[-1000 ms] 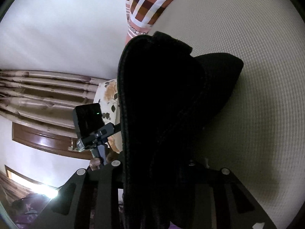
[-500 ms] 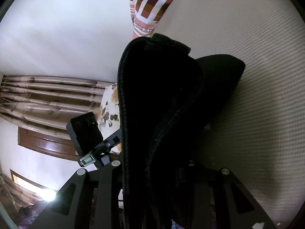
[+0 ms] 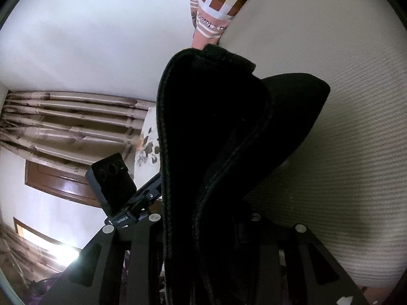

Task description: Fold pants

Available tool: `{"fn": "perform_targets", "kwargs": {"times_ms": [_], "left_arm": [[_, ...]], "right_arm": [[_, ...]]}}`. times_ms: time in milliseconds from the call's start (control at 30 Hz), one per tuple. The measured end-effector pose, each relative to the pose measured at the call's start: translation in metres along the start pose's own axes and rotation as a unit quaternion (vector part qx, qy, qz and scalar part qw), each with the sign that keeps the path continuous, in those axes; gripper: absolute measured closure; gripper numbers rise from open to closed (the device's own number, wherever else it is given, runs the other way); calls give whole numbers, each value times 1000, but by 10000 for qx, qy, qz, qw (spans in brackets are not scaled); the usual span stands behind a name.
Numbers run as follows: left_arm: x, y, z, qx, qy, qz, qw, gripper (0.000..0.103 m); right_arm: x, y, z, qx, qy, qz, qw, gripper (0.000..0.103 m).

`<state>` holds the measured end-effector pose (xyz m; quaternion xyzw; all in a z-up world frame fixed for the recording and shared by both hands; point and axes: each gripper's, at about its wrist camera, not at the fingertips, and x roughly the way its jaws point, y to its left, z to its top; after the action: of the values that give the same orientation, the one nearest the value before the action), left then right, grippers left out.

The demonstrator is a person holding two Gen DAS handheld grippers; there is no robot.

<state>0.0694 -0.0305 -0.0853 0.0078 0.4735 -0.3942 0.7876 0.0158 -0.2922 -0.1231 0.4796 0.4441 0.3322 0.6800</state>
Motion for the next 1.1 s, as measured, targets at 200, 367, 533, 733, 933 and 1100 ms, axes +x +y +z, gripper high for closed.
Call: {"fn": "perform_targets", "kwargs": {"times_ms": [200, 367, 533, 733, 933, 1100], "left_arm": [[-9, 12, 4, -22, -90, 143, 9999, 33], [-13, 26, 8, -65, -134, 257, 9996, 33], [-17, 52, 18, -183, -219, 393, 9988, 33], [-22, 92, 44, -256, -457, 691, 9962, 33], [-26, 143, 85, -376, -722, 1044, 9912, 33], [-26, 195, 121, -578, -837, 1231, 9872, 33]], "right_arm": [[16, 11, 6, -45, 60, 4, 10000, 73], [33, 17, 15, -61, 146, -8, 9999, 73], [60, 23, 35, -109, 296, -18, 9995, 73], [100, 34, 72, -266, 448, 42, 9986, 73], [156, 45, 128, -428, 527, 195, 9975, 73], [206, 54, 184, -592, 595, 310, 9960, 74]]}}
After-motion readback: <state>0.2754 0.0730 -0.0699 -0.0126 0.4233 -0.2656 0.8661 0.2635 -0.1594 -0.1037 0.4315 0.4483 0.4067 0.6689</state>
